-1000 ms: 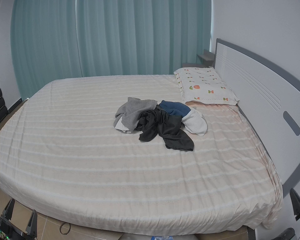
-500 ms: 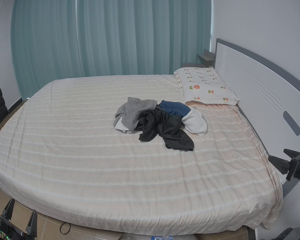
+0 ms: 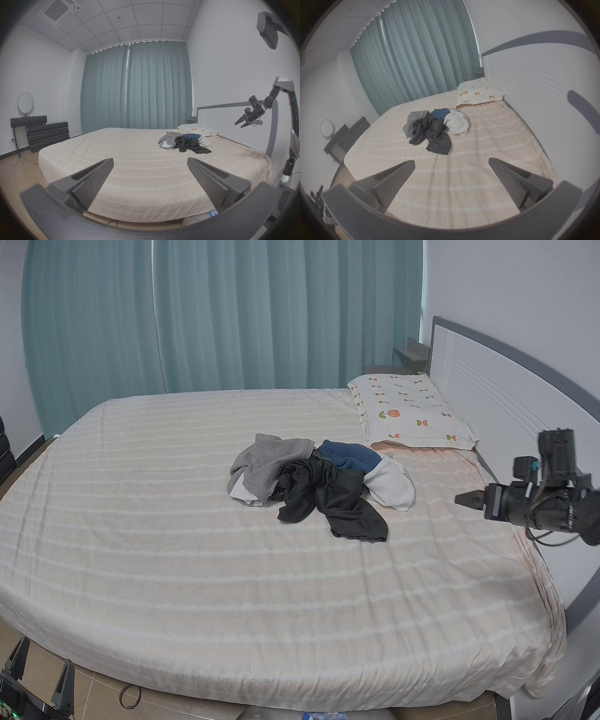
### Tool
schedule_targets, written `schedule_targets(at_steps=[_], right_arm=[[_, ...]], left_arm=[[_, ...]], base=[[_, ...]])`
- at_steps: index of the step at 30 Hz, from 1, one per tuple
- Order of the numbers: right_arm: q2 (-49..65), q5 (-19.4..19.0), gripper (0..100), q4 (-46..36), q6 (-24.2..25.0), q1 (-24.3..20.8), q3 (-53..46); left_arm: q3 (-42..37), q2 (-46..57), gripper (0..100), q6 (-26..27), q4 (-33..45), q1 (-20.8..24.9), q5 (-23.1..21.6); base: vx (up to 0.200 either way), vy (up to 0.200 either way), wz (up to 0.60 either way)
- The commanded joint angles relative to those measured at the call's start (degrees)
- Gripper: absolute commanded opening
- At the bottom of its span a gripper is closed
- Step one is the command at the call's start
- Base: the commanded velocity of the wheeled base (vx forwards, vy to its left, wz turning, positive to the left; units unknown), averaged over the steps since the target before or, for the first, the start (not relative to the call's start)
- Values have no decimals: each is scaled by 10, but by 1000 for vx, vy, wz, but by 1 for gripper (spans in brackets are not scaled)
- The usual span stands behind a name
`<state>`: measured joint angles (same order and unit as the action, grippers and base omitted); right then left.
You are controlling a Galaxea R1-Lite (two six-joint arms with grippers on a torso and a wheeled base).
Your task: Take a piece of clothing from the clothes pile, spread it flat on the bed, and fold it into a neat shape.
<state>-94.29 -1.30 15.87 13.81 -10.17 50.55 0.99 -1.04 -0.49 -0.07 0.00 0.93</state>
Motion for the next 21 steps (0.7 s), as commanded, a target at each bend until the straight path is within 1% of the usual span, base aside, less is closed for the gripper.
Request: schedule_targets(at_steps=[1,3,5,7,10,15,21], right_arm=[[-542,71,100,-81,133,-71,502],[-556,76,100,-88,143,-72,527],[-598,88,100,-121,151,-73,600],[-620,97,100,-147,159,-77,640],[-633,99,100,-151,177,-82,640],[-643,97,100,-147,184,-88,640],[-663,100,100,-107,185,-86,640]], left_arm=[[-9,8,100,0,0,0,0],[-9,8,100,0,0,0,0],[-9,8,100,0,0,0,0],[-9,8,100,0,0,0,0],[-9,8,100,0,0,0,0],[-9,8,100,0,0,0,0],[-9,8,100,0,0,0,0]], base=[[0,0,0],[0,0,0],[0,0,0],[0,0,0],[0,0,0],[0,0,0],[0,0,0]])
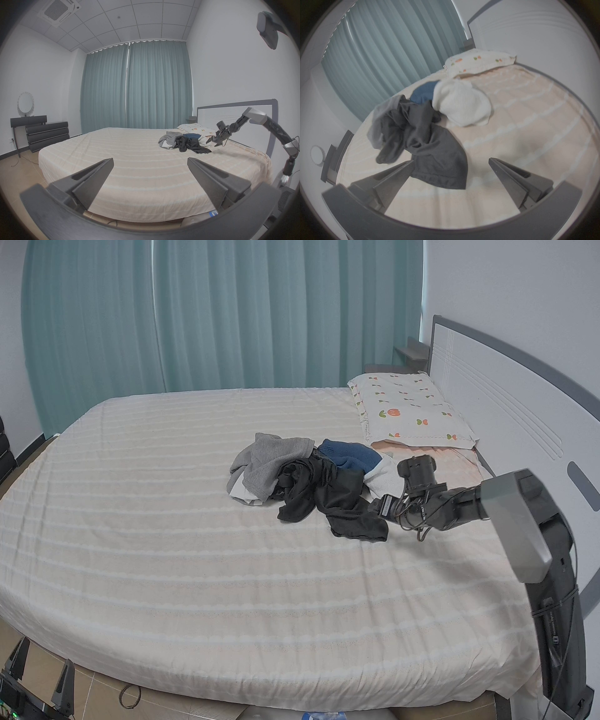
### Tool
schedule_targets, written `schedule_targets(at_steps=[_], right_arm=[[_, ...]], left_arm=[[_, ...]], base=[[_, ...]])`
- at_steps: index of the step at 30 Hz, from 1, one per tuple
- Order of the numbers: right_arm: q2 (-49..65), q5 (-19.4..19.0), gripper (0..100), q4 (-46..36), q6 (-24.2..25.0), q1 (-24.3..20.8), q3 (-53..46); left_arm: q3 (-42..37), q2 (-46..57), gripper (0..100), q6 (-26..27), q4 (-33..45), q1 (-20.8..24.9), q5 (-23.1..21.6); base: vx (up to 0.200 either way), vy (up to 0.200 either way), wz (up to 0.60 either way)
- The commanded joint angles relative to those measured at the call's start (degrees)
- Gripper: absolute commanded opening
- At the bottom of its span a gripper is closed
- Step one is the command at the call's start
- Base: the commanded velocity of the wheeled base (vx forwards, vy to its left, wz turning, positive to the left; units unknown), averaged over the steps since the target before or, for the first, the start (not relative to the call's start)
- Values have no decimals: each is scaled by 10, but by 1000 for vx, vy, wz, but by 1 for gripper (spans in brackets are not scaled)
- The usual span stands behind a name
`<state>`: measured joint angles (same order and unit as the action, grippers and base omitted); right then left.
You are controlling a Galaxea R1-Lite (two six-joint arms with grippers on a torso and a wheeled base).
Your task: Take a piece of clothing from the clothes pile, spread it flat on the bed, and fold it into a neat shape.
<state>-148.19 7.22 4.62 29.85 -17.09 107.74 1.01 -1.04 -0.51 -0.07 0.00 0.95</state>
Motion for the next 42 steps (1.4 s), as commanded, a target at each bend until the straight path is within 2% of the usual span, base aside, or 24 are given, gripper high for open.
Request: schedule_targets(at_steps=[1,10,19,20,27,32,36,42], right_arm=[[-127,15,100,11,25,-16,69],[-134,17,100,88,38,-14,69],[-141,17,100,131,41,-13,69],[-141,17,0,134,42,-13,69],[-118,17,0,137,64,-14,69],[-72,15,0,145,67,-15,-3],[-3,-9,0,154,68,-15,-110],[156,-101,0,277,95,-20,-373]], left_arm=[[-9,8,100,0,0,0,0],[-9,8,100,0,0,0,0],[-9,8,100,0,0,0,0],[-9,8,100,0,0,0,0],[-9,8,100,0,0,0,0],[-9,8,100,0,0,0,0],[-9,8,100,0,0,0,0],[-9,8,100,0,0,0,0]], base=[[0,0,0],[0,0,0],[0,0,0],[0,0,0],[0,0,0],[0,0,0],[0,0,0],[0,0,0]])
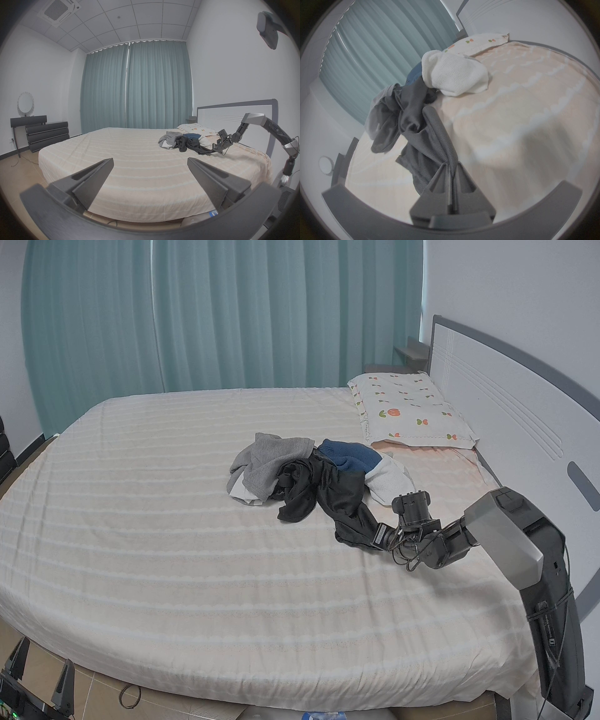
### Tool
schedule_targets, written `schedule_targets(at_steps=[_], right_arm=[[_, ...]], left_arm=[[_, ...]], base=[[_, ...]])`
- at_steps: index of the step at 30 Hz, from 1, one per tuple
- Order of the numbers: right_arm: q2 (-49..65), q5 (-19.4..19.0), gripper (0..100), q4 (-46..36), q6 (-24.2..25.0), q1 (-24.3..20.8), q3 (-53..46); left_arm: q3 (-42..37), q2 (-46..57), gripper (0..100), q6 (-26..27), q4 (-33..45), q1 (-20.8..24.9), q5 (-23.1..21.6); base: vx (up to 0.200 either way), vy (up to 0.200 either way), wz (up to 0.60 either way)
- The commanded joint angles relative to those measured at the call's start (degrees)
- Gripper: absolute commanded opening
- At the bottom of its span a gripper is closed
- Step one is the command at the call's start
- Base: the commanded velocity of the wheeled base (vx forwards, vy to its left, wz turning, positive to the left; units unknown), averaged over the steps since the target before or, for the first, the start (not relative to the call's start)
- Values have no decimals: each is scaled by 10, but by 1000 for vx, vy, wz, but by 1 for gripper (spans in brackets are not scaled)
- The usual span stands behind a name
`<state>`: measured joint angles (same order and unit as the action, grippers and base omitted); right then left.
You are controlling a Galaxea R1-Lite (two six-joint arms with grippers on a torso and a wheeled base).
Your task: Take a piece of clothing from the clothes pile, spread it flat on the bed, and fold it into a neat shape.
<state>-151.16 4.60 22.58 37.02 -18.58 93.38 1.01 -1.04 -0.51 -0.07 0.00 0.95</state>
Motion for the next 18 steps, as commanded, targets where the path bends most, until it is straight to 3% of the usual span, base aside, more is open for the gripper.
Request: schedule_targets(at_steps=[1,10,13,18], right_arm=[[215,-87,0,125,31,-8,-279],[448,-105,0,364,75,-46,-644],[506,-106,0,415,78,-55,-734],[529,-105,0,465,82,-49,-806]], left_arm=[[-9,8,100,0,0,0,0],[-9,8,100,0,0,0,0],[-9,8,100,0,0,0,0],[-9,8,100,0,0,0,0]], base=[[0,0,0],[0,0,0],[0,0,0],[0,0,0]])
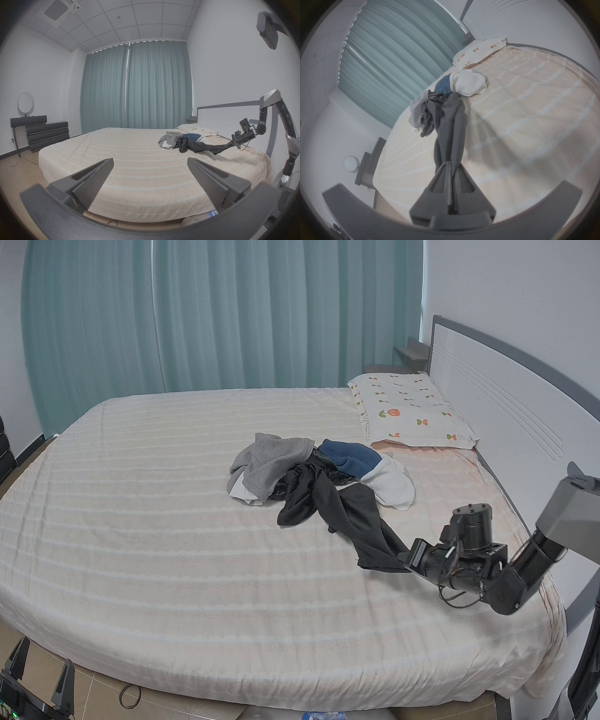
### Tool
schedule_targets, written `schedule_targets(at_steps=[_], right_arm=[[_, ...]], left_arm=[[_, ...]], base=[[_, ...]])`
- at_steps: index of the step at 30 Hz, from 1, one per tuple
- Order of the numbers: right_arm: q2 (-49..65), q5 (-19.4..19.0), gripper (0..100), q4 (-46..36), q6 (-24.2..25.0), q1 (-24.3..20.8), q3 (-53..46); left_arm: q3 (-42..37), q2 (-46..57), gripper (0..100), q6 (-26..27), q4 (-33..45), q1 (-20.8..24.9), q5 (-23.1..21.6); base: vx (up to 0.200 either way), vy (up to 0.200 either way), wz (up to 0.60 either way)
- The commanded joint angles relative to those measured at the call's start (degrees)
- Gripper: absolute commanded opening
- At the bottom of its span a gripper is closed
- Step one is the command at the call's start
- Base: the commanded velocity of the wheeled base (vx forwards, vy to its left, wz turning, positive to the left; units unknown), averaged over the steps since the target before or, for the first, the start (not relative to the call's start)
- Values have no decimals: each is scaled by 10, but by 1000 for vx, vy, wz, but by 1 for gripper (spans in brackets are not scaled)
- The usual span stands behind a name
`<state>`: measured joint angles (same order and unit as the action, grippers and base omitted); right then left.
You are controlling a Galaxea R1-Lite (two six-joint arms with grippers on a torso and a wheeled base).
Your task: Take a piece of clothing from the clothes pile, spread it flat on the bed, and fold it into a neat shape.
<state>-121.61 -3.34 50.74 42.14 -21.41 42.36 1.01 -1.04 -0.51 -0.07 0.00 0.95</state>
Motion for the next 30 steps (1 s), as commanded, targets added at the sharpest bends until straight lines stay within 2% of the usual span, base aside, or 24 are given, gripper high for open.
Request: schedule_targets(at_steps=[1,4,7,10,16,19,20,22,25,26,27,30], right_arm=[[233,-25,0,200,36,-4,-316],[225,-36,0,222,57,17,-332],[219,-64,0,234,89,15,-332],[222,-75,0,235,94,9,-332],[229,-67,0,245,91,-17,-334],[232,-67,0,272,94,-21,-336],[234,-67,0,288,93,-25,-343],[241,-67,0,297,92,-29,-350],[248,-67,0,299,92,-39,-347],[248,-67,0,299,92,-40,-347],[243,-67,0,299,90,-46,-345],[231,-66,0,299,89,-59,-328]], left_arm=[[-9,8,100,0,0,0,0],[-9,8,100,1,0,0,0],[-9,8,100,3,-1,0,-2],[-9,8,100,7,-1,0,-3],[-9,9,100,22,-3,0,-14],[33,-3,100,-5,-17,3,-32],[128,-70,100,-77,-29,6,-37],[162,-184,100,-145,-28,11,-46],[160,-314,100,-135,-77,18,-61],[160,-319,100,-135,-79,19,-63],[158,-383,100,-136,-138,40,-91],[159,-471,100,-134,-208,82,-104]], base=[[0,0,0],[0,0,0],[0,0,0],[0,0,0],[0,0,0],[0,0,0],[0,0,0],[0,0,0],[0,0,0],[0,0,0],[0,0,0],[0,0,0]])
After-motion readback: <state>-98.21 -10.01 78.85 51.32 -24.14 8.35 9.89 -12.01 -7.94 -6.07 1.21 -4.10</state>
